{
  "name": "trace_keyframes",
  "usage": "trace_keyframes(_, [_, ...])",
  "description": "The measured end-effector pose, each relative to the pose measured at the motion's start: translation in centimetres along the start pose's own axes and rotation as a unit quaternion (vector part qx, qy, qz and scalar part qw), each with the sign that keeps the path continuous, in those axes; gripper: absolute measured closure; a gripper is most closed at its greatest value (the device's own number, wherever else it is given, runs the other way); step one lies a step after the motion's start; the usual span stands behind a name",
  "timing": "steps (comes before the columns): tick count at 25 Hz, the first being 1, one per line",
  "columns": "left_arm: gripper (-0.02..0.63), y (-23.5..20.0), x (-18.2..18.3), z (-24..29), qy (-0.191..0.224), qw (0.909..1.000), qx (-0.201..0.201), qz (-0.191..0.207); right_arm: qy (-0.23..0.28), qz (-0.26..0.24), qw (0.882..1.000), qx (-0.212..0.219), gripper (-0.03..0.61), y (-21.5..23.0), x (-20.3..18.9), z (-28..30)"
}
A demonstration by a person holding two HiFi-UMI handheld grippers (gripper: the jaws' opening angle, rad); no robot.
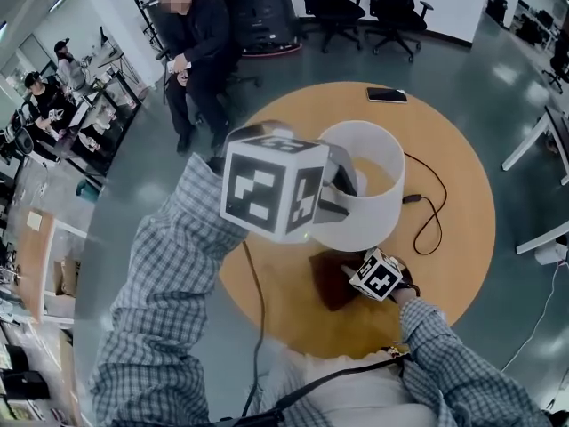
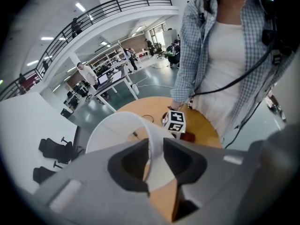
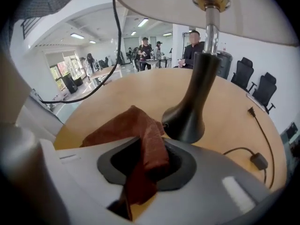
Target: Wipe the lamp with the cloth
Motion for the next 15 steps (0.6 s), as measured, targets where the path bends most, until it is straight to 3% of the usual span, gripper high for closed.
trace_keyframes(2, [0.511, 0.1, -0.1, -0.1, 0.001, 1.0000, 0.000, 0.000, 0.026, -0.016, 0.999, -0.017, 0.520, -0.7, 0.9, -0.7])
trace_keyframes(7, [0.511, 0.2, -0.7, -0.4, 0.000, 1.0000, 0.001, 0.000, 0.114, -0.024, 0.992, -0.039, 0.534, -1.6, 2.6, -3.9])
trace_keyframes(11, [0.512, 0.3, -1.0, -0.2, 0.001, 1.0000, 0.001, -0.001, 0.217, -0.023, 0.975, -0.044, 0.534, -3.0, 4.0, -10.1])
trace_keyframes(15, [0.521, 0.3, -0.8, -0.3, -0.006, 1.0000, -0.006, 0.003, 0.289, -0.083, 0.951, -0.070, 0.535, -3.9, 6.6, -17.7])
Point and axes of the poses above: the fingertips, and each gripper's own axes: z forward along the fingers, y to its right, x out of its top, the point moved 8 cm from there along -z, backward along the fingers, and after that the axes turned 14 degrees about y, right-handed, at the moved point
